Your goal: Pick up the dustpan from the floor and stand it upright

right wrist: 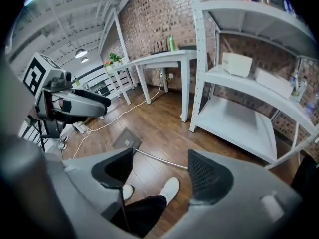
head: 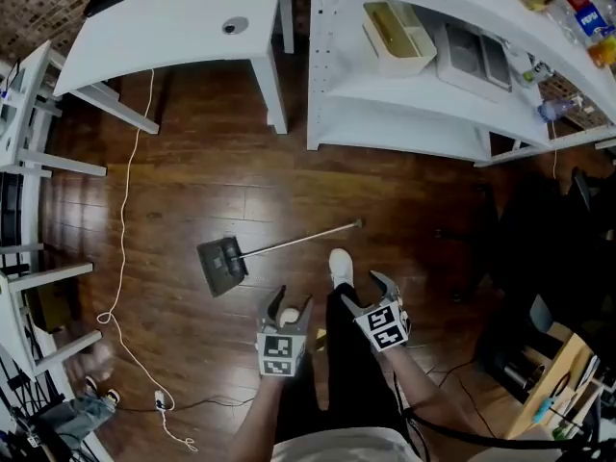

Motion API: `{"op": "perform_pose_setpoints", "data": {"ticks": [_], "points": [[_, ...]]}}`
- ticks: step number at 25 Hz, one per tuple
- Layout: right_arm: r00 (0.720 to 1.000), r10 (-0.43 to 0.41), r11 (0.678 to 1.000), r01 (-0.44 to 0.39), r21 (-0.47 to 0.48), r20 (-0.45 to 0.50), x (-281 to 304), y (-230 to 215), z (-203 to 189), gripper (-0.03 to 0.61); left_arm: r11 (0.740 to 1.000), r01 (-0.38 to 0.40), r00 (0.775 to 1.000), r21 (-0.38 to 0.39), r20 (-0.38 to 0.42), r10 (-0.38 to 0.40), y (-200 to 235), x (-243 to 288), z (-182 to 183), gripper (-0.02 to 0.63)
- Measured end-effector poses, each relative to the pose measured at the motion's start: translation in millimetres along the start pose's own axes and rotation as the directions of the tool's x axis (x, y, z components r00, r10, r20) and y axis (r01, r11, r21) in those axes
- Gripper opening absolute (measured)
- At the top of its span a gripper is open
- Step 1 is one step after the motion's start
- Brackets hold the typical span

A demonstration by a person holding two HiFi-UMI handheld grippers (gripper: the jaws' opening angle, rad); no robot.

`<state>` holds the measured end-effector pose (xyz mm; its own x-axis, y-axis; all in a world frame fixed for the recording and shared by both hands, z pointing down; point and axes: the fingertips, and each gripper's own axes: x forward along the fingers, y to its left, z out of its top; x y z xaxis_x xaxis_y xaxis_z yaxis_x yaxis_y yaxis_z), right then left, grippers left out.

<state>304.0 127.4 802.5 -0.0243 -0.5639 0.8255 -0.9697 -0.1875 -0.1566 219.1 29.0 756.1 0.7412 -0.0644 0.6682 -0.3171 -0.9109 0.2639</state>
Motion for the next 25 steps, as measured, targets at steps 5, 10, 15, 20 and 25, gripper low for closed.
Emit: {"op": "perform_pose_setpoints", "data": {"ticks": [5, 10, 15, 20, 25], "points": [[0.992, 0.034, 0.998, -0.040, -0.046, -0.126, 100, -68, -48, 0.323, 0.999, -0.012, 0.996, -0.053, -0.089, 0.008, 19, 102, -42, 0.280], [0.973, 0.055, 0.992, -0.078, -0.096, -0.226, 196, -120, -98, 0.313, 0.998, 0.061, 0.978, -0.031, -0.196, -0.066, 26, 186, -101, 0.272], [0.931, 0.059, 0.967, -0.143, -0.210, -0.361, 263, -157, -155, 0.309, 0.995, 0.088, 0.958, -0.044, -0.269, -0.097, 32, 235, -159, 0.270], [0.890, 0.047, 0.907, -0.228, -0.353, -0.454, 318, -191, -195, 0.305, 0.992, 0.121, 0.935, -0.045, -0.330, -0.129, 37, 265, -198, 0.268], [0.858, -0.040, 0.815, -0.269, -0.514, -0.513, 380, -227, -213, 0.281, 0.994, 0.068, 0.942, -0.085, -0.322, -0.092, 73, 289, -215, 0.268]]}}
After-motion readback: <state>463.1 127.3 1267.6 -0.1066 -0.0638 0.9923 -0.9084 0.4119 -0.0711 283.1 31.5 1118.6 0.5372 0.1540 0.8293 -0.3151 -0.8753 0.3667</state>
